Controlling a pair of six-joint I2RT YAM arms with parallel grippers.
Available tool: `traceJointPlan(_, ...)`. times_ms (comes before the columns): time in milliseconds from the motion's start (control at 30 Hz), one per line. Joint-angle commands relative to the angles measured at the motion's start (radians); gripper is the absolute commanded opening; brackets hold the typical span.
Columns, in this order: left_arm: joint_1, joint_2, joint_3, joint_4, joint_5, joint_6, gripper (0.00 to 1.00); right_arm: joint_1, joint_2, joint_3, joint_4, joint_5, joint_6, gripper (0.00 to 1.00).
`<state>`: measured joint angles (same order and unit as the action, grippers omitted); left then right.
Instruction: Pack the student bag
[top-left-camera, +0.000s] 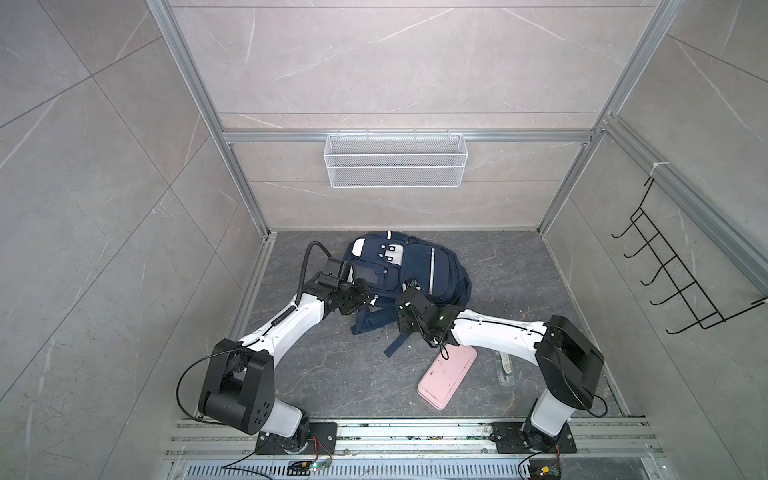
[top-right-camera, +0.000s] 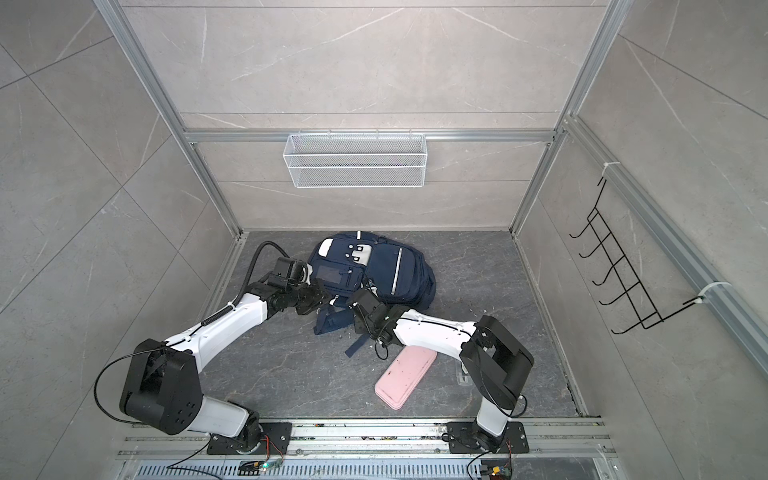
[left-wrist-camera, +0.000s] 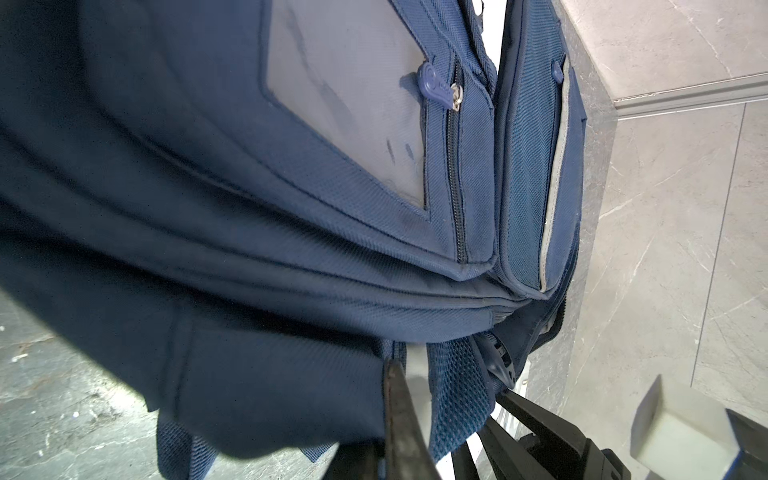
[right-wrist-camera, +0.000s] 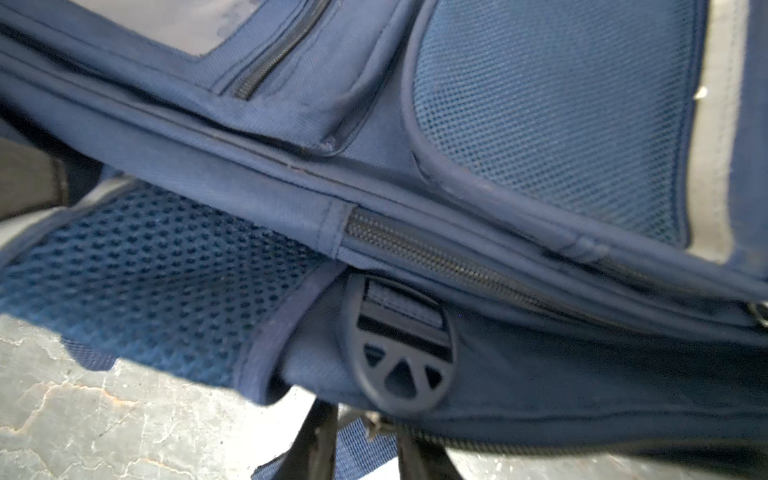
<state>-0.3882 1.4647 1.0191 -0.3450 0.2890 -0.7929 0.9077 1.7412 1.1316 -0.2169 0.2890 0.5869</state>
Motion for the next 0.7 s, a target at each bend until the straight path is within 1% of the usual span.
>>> traceJointPlan(0,-0.009,-0.06,0.066,0.025,0.042,0.01,0.0,0.002,0.017,0.026,-0.03,0.021,-0.011,0.25)
traceJointPlan(167,-0.009,-0.058,0.078,0.012,0.039,0.016,0.0,0.003,0.011,0.025,-0.037,0.017,-0.014,0.18)
traceJointPlan(267,-0.008,-0.055,0.085,0.007,0.031,0.02,0.0,0.002,0.004,0.019,-0.038,0.007,-0.016,0.16)
traceJointPlan(500,-0.003,-0.041,0.096,-0.003,0.019,0.033,0.0,0.003,-0.018,0.002,-0.055,-0.007,-0.035,0.07)
traceJointPlan(600,0.002,-0.038,0.097,-0.009,0.015,0.038,0.0,0.004,-0.032,-0.003,-0.066,-0.004,-0.045,0.05)
traceJointPlan(667,0.005,-0.038,0.098,-0.01,0.014,0.041,0.0,0.004,-0.043,-0.006,-0.071,-0.002,-0.052,0.01)
